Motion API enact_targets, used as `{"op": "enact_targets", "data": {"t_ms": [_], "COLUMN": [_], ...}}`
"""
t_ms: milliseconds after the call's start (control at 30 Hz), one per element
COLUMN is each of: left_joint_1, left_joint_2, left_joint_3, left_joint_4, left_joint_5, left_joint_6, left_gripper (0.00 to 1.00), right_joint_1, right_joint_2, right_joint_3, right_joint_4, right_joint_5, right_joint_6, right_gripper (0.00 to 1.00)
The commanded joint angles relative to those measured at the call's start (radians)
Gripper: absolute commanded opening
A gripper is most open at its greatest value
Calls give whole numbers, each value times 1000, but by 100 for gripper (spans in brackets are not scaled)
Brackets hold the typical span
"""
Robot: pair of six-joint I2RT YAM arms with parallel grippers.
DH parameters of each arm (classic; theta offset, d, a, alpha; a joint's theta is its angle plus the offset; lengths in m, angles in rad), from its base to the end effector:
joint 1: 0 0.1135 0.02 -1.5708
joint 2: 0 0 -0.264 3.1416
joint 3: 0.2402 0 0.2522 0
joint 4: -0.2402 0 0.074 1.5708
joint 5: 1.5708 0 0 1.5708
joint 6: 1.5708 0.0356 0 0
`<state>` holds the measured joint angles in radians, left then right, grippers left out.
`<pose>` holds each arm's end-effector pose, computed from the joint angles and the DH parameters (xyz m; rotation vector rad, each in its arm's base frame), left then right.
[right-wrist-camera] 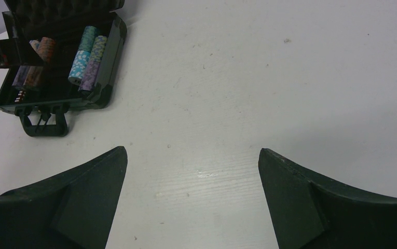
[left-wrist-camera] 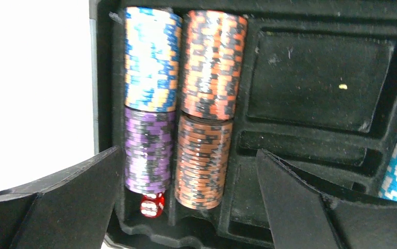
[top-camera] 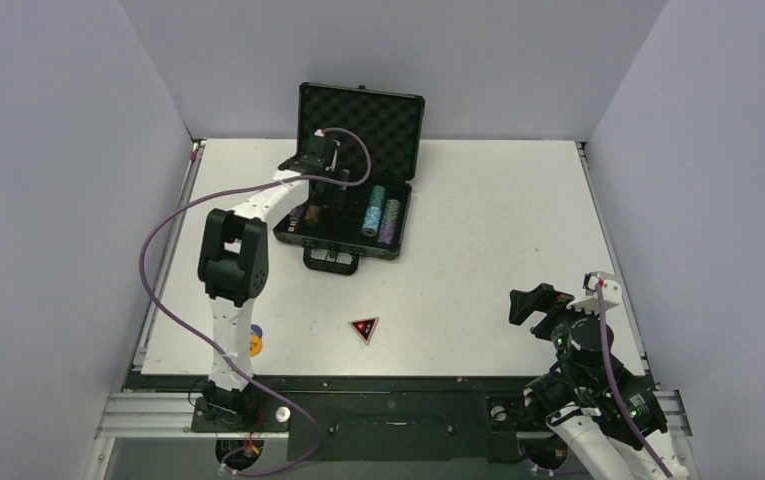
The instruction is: Pack up texas hold em set
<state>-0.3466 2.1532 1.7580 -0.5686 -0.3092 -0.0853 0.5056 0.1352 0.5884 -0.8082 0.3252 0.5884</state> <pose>0.4513 -0.1515 0.2064 0.2030 2.4730 0.2109 0.0522 0.0159 0.2728 0.2980 1.9063 0.4252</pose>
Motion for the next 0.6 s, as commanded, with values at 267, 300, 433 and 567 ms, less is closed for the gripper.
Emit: {"op": "enact_targets", "data": {"t_ms": [267,300,433,567], "left_joint_1": [39,67,111,112], "left_joint_2": [-337,-353,-388,-439], "left_joint_3": [-166,-228,-326,-452], "left_joint_4": [163,220,195,242], "left_joint_5": [63,154,195,194], "left_joint_6": [-381,-436,-564,-609], "left_gripper": [96,96,96,83], "right_joint_1": [7,7,7,7], "right_joint_2": [-5,-5,-7,-14], "right_joint_3": [-5,-5,-6,-7], "right_joint_4": [37,38,37,37], "right_joint_5": [31,33,38,40], "right_joint_6": [5,6,8,10], "right_gripper": [93,93,93,93]}}
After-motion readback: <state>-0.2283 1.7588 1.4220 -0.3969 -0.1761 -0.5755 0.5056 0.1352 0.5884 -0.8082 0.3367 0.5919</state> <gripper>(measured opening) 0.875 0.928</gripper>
